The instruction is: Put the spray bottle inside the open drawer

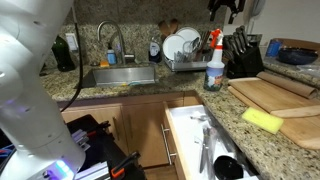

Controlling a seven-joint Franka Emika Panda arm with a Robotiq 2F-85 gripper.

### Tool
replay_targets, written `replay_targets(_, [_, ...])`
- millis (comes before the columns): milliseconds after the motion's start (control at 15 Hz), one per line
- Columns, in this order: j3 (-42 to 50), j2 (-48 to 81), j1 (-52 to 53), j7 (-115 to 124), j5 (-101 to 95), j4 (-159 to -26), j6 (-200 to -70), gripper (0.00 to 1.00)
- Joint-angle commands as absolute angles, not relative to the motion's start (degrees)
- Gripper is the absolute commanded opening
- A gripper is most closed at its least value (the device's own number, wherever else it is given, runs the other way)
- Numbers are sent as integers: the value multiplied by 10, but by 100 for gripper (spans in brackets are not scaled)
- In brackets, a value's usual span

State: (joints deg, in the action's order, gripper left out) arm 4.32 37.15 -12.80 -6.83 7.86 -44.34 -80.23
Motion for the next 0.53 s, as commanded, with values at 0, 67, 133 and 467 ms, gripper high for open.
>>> replay_targets(0, [41, 397, -126, -67, 86, -453, -881, 100])
replay_targets(67, [41, 405, -125, -65, 85, -453, -895, 100])
replay_targets(133, [45, 414, -123, -61, 79, -449, -897, 100])
replay_targets(467, [54, 425, -117, -38, 52, -445, -883, 100])
